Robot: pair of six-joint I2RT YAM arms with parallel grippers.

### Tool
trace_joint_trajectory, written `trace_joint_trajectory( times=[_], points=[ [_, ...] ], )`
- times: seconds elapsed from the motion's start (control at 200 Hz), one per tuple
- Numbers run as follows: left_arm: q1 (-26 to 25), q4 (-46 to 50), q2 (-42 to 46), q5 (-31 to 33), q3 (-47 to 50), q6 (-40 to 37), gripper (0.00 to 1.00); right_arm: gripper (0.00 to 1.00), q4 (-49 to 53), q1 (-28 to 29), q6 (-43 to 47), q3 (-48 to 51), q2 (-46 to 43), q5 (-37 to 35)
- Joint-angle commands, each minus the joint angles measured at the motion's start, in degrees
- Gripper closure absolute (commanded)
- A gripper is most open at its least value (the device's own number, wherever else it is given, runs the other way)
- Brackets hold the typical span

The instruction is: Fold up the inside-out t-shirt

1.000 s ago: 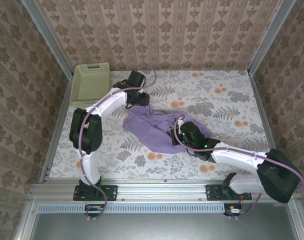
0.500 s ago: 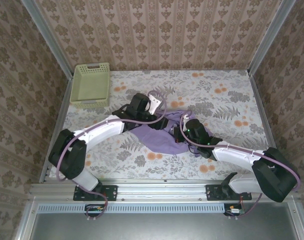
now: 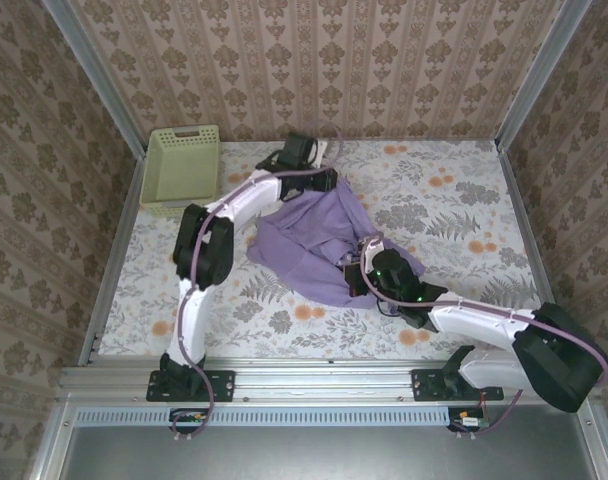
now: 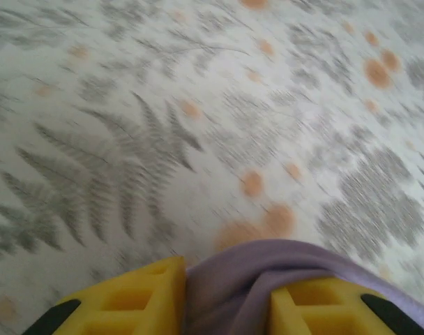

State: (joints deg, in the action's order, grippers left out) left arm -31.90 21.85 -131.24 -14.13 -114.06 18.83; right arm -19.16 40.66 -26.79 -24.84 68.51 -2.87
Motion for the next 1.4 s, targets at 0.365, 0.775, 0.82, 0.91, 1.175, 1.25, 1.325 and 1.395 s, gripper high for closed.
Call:
trace_joint_trajectory(
  times=[0.365, 0.775, 0.82, 0.91, 1.175, 1.25, 1.325, 1.395],
  points=[
    [-4.9, 3.0, 26.0, 15.4, 30.8, -1.6, 0.09, 1.0, 1.0, -0.2, -0.4, 5.8, -11.9, -10.0],
    [-14.6, -13.4, 27.9, -0.5, 44.0, -0.5, 0.15, 1.0, 0.3, -0.1, -2.9, 6.6, -10.8, -8.3],
    [-14.6, -13.1, 26.7, -1.6, 43.1, -0.2, 0.22, 1.0, 1.0, -0.1, -3.2, 6.4, -11.2, -9.0],
    [-14.0, -11.1, 24.3, -3.1, 40.6, 0.6, 0.47, 1.0, 3.9, -0.1, -3.3, 5.8, -12.1, -10.9],
    [-11.4, -5.0, 30.0, 6.5, 39.3, 1.3, 1.0, 1.0, 15.8, -2.5, -3.3, 3.4, -16.9, -16.2],
    [-11.5, -0.8, 34.9, 16.8, 38.9, 2.4, 1.0, 1.0, 20.1, -4.9, -3.4, 1.7, -19.6, -16.4],
    [-10.5, -1.6, 41.5, 21.0, 41.9, 3.5, 1.0, 1.0, 23.7, -6.2, -1.9, -0.3, -23.0, -16.1],
    [-7.6, -3.2, 47.5, 21.6, 46.3, 6.4, 1.0, 1.0, 26.8, -6.9, -0.8, -2.0, -25.7, -16.1]
  ],
)
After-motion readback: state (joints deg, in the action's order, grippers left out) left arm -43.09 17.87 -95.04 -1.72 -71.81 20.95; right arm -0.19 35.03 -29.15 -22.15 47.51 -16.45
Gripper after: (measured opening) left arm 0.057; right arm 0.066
